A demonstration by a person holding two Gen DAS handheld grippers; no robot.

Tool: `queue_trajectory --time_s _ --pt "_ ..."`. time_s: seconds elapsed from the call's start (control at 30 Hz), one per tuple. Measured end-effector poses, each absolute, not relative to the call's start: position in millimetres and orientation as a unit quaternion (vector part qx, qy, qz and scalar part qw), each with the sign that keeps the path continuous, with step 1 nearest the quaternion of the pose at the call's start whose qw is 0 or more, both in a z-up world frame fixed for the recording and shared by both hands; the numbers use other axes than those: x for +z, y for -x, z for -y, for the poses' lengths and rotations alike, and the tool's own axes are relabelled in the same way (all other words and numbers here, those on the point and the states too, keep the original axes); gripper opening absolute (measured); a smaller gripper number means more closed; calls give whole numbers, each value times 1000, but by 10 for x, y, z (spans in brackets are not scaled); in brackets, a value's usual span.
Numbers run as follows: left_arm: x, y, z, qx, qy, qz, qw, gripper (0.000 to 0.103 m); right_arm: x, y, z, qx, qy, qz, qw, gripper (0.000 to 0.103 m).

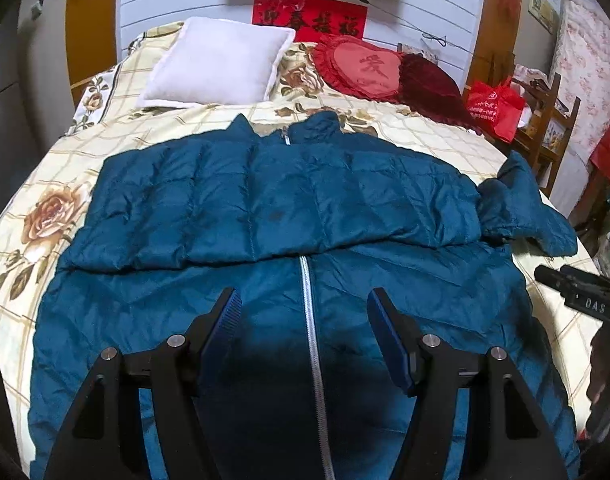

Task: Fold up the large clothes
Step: 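Close the right tool on the cuff of the outstretched sleeve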

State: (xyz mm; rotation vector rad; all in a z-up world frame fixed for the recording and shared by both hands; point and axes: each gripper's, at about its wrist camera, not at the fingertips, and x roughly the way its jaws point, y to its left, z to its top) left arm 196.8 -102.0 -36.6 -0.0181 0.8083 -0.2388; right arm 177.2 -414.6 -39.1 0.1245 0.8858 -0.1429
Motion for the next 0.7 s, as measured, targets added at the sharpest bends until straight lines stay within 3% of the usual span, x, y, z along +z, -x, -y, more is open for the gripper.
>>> queue_trajectory --time_s 0.7 --pt "-683 -1975 1023 -131 28 -434 891 48 -468 -2189 6800 -321 -140 -402 846 80"
